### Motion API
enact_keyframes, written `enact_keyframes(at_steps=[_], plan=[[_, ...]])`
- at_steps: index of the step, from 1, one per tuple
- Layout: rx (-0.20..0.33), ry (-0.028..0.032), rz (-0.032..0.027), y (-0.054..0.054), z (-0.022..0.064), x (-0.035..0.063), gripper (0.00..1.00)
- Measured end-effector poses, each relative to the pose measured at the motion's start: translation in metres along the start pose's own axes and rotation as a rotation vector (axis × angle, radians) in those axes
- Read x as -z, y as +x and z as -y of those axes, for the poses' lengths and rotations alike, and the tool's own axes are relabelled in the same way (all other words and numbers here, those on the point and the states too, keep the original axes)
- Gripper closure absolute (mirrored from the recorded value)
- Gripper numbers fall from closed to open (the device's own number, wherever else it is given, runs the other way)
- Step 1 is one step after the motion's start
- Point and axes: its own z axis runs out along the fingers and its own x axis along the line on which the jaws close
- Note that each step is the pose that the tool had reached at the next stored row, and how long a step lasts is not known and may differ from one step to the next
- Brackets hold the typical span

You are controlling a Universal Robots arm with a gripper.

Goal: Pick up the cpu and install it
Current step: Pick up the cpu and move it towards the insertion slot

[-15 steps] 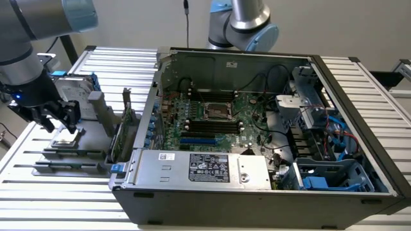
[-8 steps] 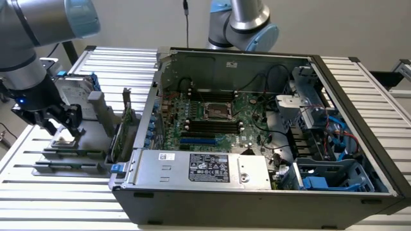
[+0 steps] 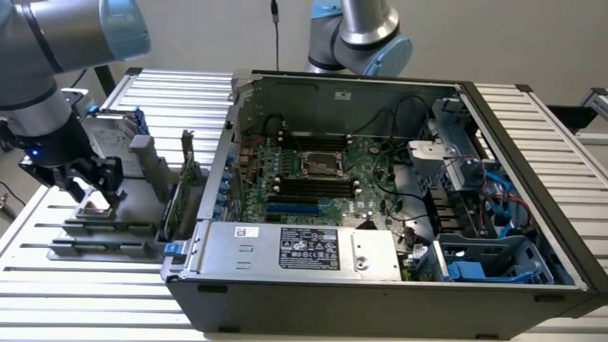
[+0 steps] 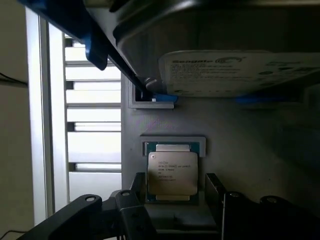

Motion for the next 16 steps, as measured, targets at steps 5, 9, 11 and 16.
enact_keyframes(at_steps=[5, 9, 11, 16], plan=[[0.0, -0.0009, -0.0005, -0.0007, -0.0002, -0.0021, 0.4], [0.0, -0.0012, -0.0004, -0.0007, -0.001, -0.0048, 0.4], [0.0, -0.0011, -0.0006, -0.0007, -0.0016, -0.0057, 0.4], [0.0, -0.0018, -0.0004, -0.0008, -0.0027, -0.0081, 0.4]])
